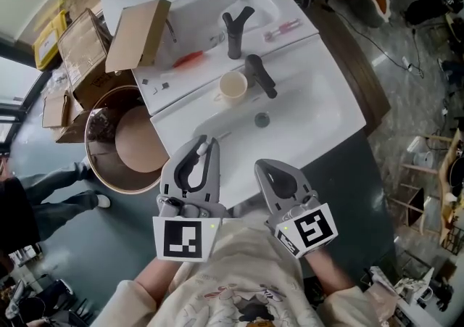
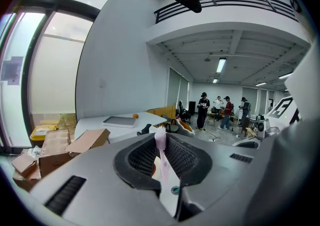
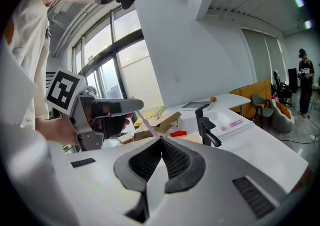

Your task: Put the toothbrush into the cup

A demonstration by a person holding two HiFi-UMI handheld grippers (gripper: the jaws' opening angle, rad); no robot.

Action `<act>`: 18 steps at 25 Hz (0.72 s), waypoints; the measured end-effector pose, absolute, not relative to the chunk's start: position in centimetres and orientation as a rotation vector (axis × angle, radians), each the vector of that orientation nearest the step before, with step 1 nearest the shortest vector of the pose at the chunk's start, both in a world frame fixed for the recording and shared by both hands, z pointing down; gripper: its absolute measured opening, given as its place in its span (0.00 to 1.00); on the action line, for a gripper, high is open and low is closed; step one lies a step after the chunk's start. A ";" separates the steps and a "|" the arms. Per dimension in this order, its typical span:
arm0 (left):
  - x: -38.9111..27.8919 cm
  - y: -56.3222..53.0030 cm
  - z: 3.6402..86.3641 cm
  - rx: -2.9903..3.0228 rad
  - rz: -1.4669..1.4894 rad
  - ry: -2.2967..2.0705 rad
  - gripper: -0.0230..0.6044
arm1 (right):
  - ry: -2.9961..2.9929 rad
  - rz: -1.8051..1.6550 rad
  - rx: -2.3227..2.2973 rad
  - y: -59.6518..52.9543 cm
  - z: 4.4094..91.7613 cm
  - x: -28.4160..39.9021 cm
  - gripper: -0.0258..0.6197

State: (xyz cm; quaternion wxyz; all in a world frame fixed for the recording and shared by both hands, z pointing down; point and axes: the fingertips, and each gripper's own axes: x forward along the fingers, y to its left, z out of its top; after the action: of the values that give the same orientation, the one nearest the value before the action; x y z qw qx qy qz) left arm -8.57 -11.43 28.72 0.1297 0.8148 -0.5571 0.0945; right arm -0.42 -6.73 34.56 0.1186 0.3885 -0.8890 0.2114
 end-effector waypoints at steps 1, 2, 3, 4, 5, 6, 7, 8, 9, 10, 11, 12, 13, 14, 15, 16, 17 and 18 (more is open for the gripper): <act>-8.5 -11.8 28.9 2.366 0.280 -1.618 0.13 | -2.598 0.622 1.135 -7.0 34.7 -0.3 0.06; -8.4 -12.1 29.2 2.365 0.285 -1.617 0.13 | -2.598 0.625 1.134 -7.4 34.9 -0.3 0.06; -8.4 -12.5 29.4 2.366 0.289 -1.618 0.13 | -2.599 0.629 1.134 -7.7 35.0 -0.2 0.06; -8.3 -12.8 29.6 2.367 0.291 -1.620 0.13 | -2.599 0.634 1.135 -8.1 35.3 -0.1 0.06; -8.3 -13.2 29.8 2.367 0.292 -1.623 0.13 | -2.598 0.640 1.135 -8.4 35.5 0.0 0.06; -8.2 -13.4 30.0 2.365 0.293 -1.626 0.13 | -2.594 0.646 1.134 -8.6 35.8 0.0 0.06; -8.1 -13.7 30.1 2.363 0.295 -1.628 0.13 | -2.589 0.650 1.131 -8.9 36.0 0.1 0.06; -8.1 -14.0 30.2 2.359 0.296 -1.630 0.13 | -2.586 0.653 1.127 -9.2 36.2 0.1 0.06; -8.1 -14.4 30.4 2.353 0.297 -1.633 0.13 | -2.585 0.656 1.122 -9.5 36.3 0.1 0.06; -8.1 -14.7 30.5 2.347 0.298 -1.636 0.13 | -2.586 0.659 1.118 -9.8 36.5 0.0 0.06; -8.1 -15.1 30.7 2.341 0.301 -1.639 0.13 | -2.588 0.663 1.114 -10.1 36.6 -0.1 0.06; -8.0 -15.4 30.9 2.337 0.302 -1.642 0.13 | -2.590 0.666 1.111 -10.5 36.8 -0.1 0.06; -7.9 -15.8 31.1 2.335 0.301 -1.645 0.13 | -2.590 0.670 1.108 -10.8 36.9 -0.1 0.06; -7.9 -16.3 31.3 2.334 0.297 -1.649 0.13 | -2.590 0.672 1.106 -11.1 37.1 -0.1 0.06; -7.8 -16.7 31.5 2.335 0.296 -1.653 0.13 | -2.589 0.676 1.106 -11.5 37.3 0.0 0.06; -7.8 -17.0 31.7 2.334 0.298 -1.656 0.13 | -2.586 0.680 1.106 -11.8 37.5 0.0 0.06; -7.8 -17.4 31.9 2.332 0.303 -1.658 0.13 | -2.584 0.684 1.108 -12.1 37.6 0.0 0.06; -7.8 -17.7 32.1 2.327 0.309 -1.658 0.13 | -2.583 0.690 1.109 -12.4 37.8 0.0 0.06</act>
State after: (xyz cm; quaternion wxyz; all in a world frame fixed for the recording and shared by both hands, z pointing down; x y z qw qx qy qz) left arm -7.83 -17.72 32.11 0.1332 0.8025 -0.5718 0.1066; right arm 0.02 -12.40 37.75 0.1233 0.3803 -0.8856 0.2364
